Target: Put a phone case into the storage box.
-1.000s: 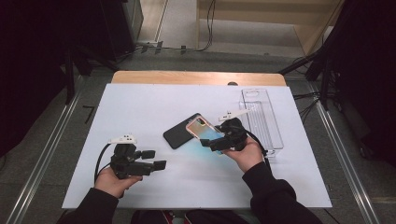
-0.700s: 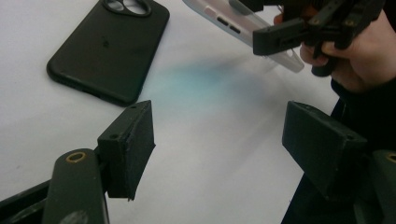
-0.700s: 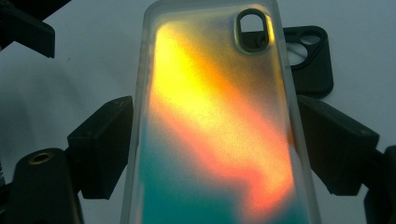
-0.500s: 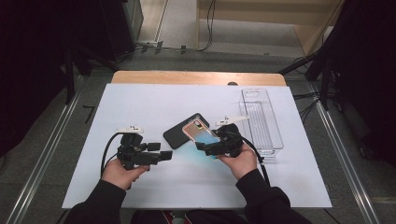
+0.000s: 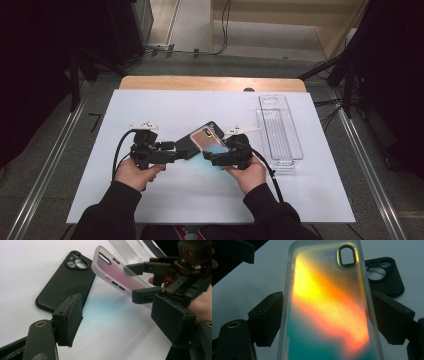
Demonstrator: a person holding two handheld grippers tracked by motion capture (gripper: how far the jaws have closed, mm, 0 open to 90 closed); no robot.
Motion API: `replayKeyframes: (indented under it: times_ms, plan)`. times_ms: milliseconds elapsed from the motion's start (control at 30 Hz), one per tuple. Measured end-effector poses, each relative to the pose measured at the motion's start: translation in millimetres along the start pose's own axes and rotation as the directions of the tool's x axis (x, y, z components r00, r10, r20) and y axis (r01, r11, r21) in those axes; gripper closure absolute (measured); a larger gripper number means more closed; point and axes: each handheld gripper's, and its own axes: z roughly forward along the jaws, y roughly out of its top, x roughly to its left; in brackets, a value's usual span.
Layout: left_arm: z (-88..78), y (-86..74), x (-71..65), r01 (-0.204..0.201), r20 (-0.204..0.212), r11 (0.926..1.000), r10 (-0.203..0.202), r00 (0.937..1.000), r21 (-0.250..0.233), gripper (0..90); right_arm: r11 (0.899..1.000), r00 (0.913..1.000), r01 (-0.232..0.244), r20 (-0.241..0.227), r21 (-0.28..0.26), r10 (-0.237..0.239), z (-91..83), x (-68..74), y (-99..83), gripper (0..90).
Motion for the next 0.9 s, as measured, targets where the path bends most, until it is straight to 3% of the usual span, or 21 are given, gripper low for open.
replayKeyframes:
  times_ms: [500,633,767,900]
  plan:
    - [14.9,14.5,5.9,0.064,-0.026,0.9973,-0.065,0.9976,-0.036,28.1,0.994,0.9976,-0.069,0.001,-0.082,0.069,6.1,9.2,-6.7,15.0]
    - [18.8,17.5,7.4,0.077,-0.039,0.9961,-0.079,0.9962,-0.043,28.1,0.99,0.9937,-0.112,-0.006,-0.088,0.112,9.8,8.5,-9.6,15.0]
    - [24.5,20.3,7.4,0.094,-0.068,0.9945,-0.097,0.993,-0.047,28.2,0.987,0.9914,-0.131,-0.009,-0.097,0.131,12.3,11.9,-12.8,15.0]
    - [29.3,22.6,8.8,0.128,-0.063,0.9906,-0.131,0.9894,-0.049,29.5,0.983,0.9885,-0.151,-0.024,-0.107,0.149,14.6,15.8,-14.0,15.0]
